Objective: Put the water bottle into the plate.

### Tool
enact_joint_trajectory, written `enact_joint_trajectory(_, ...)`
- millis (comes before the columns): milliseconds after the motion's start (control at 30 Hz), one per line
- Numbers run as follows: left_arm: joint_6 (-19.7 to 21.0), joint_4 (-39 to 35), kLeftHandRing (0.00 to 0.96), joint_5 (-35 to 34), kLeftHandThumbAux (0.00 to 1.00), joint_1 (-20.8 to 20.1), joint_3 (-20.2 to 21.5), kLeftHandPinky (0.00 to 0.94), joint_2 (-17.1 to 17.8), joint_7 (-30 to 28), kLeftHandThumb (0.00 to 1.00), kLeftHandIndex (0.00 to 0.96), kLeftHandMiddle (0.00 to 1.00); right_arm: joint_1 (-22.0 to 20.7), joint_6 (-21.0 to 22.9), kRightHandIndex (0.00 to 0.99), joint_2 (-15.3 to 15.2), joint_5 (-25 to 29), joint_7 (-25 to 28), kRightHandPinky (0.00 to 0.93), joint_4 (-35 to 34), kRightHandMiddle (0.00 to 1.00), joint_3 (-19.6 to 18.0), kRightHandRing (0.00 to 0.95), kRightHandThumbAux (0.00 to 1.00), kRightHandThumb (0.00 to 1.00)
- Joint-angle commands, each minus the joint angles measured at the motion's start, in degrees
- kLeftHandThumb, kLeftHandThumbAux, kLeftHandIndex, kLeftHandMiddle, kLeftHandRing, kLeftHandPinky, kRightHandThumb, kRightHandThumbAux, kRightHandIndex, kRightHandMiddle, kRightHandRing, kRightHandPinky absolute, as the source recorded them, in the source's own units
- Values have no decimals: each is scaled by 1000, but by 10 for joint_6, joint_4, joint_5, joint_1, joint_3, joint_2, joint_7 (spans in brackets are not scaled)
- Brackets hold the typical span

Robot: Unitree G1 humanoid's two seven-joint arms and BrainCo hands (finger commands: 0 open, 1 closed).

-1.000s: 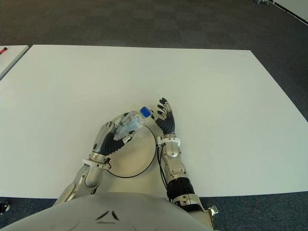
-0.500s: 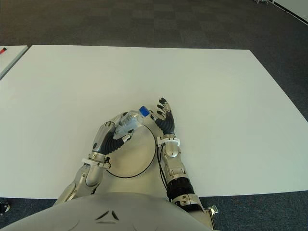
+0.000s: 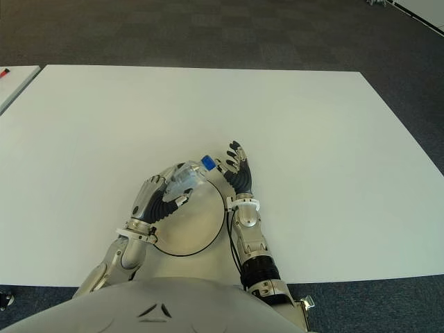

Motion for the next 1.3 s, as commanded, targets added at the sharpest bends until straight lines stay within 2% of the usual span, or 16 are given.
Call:
enact_joint_trajectory(33, 6, -4, 484, -5, 670, -5, 0, 429, 7, -23, 836, 387, 492, 8, 19, 87, 18, 5, 3, 241, 9, 140, 0, 167, 764, 388)
enact_joint_trajectory(100, 6, -4, 450, -9, 671, -6, 2, 409, 9, -31, 835, 387, 485, 8, 19, 88, 18, 6, 3, 243, 9, 142, 0, 169, 764, 390)
enact_joint_trajectory(167, 7, -4, 367, -15, 563, -7, 6, 342, 12, -40, 777, 254, 381, 9, 20, 89, 19, 7, 4, 238, 8, 144, 0, 171, 765, 392)
enact_joint_trajectory(200, 12, -6, 352, -16, 547, -6, 6, 331, 12, -47, 767, 232, 363, 9, 20, 90, 19, 8, 4, 238, 7, 145, 0, 172, 765, 393)
enact_joint_trajectory(267, 18, -9, 252, -16, 504, -5, 6, 263, 11, -53, 719, 137, 252, 9, 21, 90, 19, 9, 5, 230, 6, 144, -1, 168, 766, 393)
enact_joint_trajectory(467, 25, -15, 164, -18, 469, -3, 10, 207, 12, -63, 660, 32, 149, 9, 21, 89, 19, 11, 6, 227, 5, 144, -1, 165, 767, 391)
enact_joint_trajectory(1000, 30, -26, 142, -10, 371, -6, 9, 232, 30, -79, 542, 0, 80, 10, 30, 85, 19, 8, 1, 224, -1, 138, 1, 161, 762, 384)
enact_joint_trajectory(1300, 19, -26, 106, -19, 345, -12, 10, 141, 49, -97, 464, 0, 62, 11, 33, 87, 19, 10, 2, 219, -2, 136, 0, 158, 766, 391)
